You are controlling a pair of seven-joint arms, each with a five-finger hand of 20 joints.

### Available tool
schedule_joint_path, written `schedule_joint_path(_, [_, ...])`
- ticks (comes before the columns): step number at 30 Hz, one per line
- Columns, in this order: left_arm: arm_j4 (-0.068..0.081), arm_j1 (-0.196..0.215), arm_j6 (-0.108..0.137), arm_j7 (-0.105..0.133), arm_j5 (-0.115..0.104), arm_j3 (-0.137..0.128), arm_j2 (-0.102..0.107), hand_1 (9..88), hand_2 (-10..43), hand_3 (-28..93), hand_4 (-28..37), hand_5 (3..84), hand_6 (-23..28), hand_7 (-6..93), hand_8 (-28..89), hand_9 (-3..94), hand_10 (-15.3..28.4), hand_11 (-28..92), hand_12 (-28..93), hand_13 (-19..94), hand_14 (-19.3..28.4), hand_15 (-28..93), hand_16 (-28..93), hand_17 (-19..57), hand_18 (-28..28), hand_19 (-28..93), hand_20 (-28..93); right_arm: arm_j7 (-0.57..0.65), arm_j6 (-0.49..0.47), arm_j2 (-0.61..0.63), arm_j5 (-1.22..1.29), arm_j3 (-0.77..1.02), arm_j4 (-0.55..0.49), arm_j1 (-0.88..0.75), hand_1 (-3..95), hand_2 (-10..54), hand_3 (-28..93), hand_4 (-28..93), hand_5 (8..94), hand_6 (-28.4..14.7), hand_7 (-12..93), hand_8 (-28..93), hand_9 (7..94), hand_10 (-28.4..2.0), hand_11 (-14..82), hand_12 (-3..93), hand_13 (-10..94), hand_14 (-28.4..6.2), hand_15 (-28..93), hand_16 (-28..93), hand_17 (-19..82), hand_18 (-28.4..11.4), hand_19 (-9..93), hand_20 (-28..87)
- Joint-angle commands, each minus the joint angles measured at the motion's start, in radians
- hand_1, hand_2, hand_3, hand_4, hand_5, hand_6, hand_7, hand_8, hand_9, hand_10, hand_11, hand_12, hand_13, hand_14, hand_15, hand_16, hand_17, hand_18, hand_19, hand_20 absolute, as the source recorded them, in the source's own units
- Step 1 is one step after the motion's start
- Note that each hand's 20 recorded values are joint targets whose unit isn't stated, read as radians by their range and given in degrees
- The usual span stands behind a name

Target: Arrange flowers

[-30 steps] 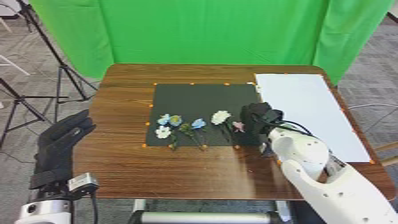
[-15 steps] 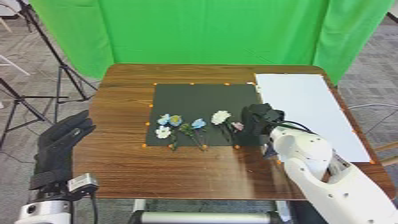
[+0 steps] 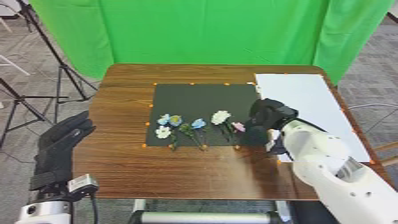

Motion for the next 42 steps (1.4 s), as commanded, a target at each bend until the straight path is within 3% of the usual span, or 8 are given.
schedule_joint_path(1, [0.006, 0.024, 0.003, -0.004, 0.006, -0.011, -0.018, 27.6, 3.2, 82, -17.1, 40.2, 10.7, 20.4, -12, 31.0, 18.9, 41, 10, 19, 23.8, 66, -17, -12.8, 18.8, 52, 12, 0.082, 0.143, 0.0, 0.155, 0.169, -0.063, -0.114, 27.1, -1.1, 84, -25, 53.6, -9.2, 21, -13, 55.3, -20.9, 29.9, 16.4, 61, -14.1, 80, 15, 22, -24.2, 84, -1])
schedule_joint_path(5, [0.007, 0.03, 0.008, -0.006, 0.005, -0.014, -0.024, 27.6, 3.2, 81, -17.3, 39.3, 10.1, 19.8, -12, 30.2, 18.7, 41, 10, 19, 23.7, 66, -17, -12.8, 18.9, 52, 12, 0.092, 0.171, -0.044, 0.294, 0.281, -0.09, -0.182, 25.9, 0.6, 84, -24, 52.0, -9.6, 19, -12, 54.1, -21.1, 28.3, 16.0, 59, -15.0, 78, 14, 21, -24.5, 82, -2])
schedule_joint_path(7, [0.008, 0.028, 0.016, -0.019, 0.021, -0.015, -0.025, 27.6, 3.1, 81, -17.4, 38.5, 9.6, 19.2, -12, 29.1, 18.2, 40, 9, 19, 23.5, 65, -17, -12.7, 18.9, 52, 12, 0.106, 0.189, -0.067, 0.367, 0.328, -0.099, -0.211, 24.6, 2.0, 84, -24, 51.3, -9.7, 18, -12, 52.9, -21.1, 27.0, 15.6, 58, -16.0, 77, 13, 20, -24.8, 81, -2])
schedule_joint_path(12, [0.006, 0.03, 0.037, -0.014, 0.017, -0.012, -0.028, 27.6, 3.0, 81, -17.4, 36.4, 8.4, 18.6, -12, 26.7, 17.2, 37, 9, 17, 22.2, 65, -17, -10.8, 20.2, 55, 14, 0.071, 0.266, -0.148, 0.624, 0.443, -0.105, -0.281, 22.3, 4.7, 83, -24, 47.5, -9.9, 17, -12, 48.1, -21.0, 23.1, 14.5, 52, -18.6, 72, 10, 18, -25.6, 78, -3])
schedule_joint_path(19, [0.006, 0.031, 0.041, -0.031, 0.036, -0.021, -0.044, 27.7, 2.8, 81, -17.5, 33.6, 7.3, 18.8, -12, 24.5, 16.5, 37, 9, 18, 22.7, 66, -17, -8.5, 21.3, 62, 20, -0.039, 0.474, -0.14, 0.797, 0.464, -0.099, -0.361, 20.3, 6.0, 84, -25, 42.8, -9.5, 17, -12, 41.4, -20.3, 19.9, 13.5, 41, -20.8, 58, 4, 14, -24.1, 70, -2])
schedule_joint_path(22, [0.006, 0.043, 0.046, -0.023, 0.023, -0.03, -0.051, 27.7, 2.8, 81, -17.6, 33.4, 7.1, 19.4, -12, 24.8, 16.5, 37, 9, 19, 23.6, 67, -17, -11.6, 19.3, 54, 19, -0.094, 0.512, -0.138, 0.865, 0.476, -0.09, -0.377, 20.0, 6.0, 85, -25, 41.5, -9.0, 18, -13, 39.6, -19.5, 18.5, 12.7, 36, -21.7, 52, 2, 12, -24.1, 67, -2])
schedule_joint_path(29, [0.011, 0.057, 0.066, 0.018, -0.033, -0.034, -0.033, 27.5, 2.9, 81, -17.7, 34.8, 7.7, 19.7, -13, 28.9, 18.2, 40, 9, 19, 23.3, 66, -17, -14.1, 17.2, 48, 15, -0.175, 0.593, -0.105, 0.922, 0.453, -0.068, -0.376, 19.6, 6.5, 85, -27, 40.5, -8.2, 18, -13, 37.9, -18.2, 16.9, 12.1, 32, -21.6, 47, 2, 9, -23.2, 62, 1])
schedule_joint_path(42, [0.013, 0.049, 0.066, 0.033, -0.055, -0.039, -0.009, 27.4, 2.8, 82, -17.8, 33.4, 5.9, 16.6, -12, 29.3, 16.7, 32, 6, 17, 20.7, 53, -15, -12.8, 17.3, 47, 11, -0.221, 0.636, -0.091, 0.939, 0.454, -0.058, -0.399, 20.7, 7.2, 87, -27, 38.9, -6.7, 20, -14, 37.6, -17.2, 17.1, 12.1, 35, -20.6, 47, 3, 9, -23.4, 61, 4])
